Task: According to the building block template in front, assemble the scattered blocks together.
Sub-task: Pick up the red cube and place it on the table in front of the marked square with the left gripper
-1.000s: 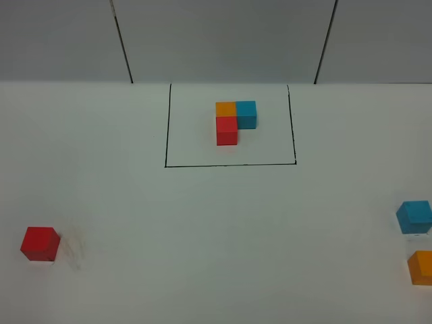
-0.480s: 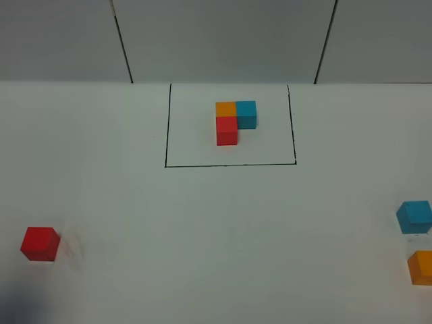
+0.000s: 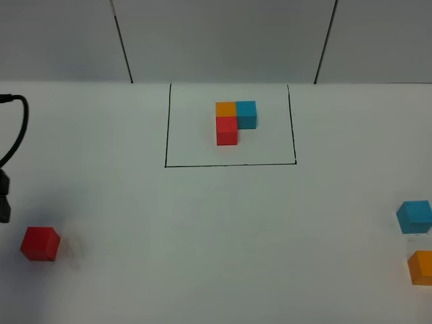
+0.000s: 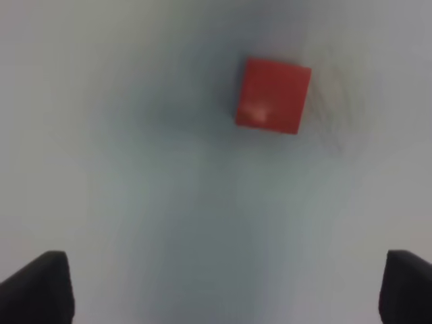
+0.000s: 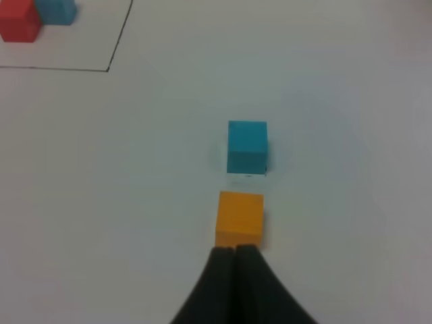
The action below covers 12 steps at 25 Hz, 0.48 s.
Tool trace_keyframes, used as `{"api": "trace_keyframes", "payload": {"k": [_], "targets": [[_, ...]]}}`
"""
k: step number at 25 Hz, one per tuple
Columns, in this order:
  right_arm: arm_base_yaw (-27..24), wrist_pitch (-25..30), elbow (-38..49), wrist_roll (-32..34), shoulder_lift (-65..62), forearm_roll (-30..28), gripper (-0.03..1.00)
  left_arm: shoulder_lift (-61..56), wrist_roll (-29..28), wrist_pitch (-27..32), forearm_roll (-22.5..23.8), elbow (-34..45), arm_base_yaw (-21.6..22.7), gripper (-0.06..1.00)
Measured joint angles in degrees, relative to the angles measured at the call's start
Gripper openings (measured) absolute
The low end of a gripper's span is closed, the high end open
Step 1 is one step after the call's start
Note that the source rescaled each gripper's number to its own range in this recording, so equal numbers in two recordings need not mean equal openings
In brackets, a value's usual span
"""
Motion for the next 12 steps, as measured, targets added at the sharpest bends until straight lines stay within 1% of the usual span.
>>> {"api": "trace_keyframes", "payload": {"k": [3,5,12], "targets": [[0.0,0.0,0.0,0.0,0.0,0.0,0.0,5.57,1.12,-4.71,-2.81,-0.05,0.0,0.97],[0.0,0.0,0.0,0.0,0.0,0.0,0.0,8.53,1.96,-7.03,-3.63,-0.05,-0.02,0.96],[0.0,0.0,0.0,0.0,0.0,0.0,0.0,17.86,2.48,-11.03,-3.63,-0.05,-0.02,0.95]]}}
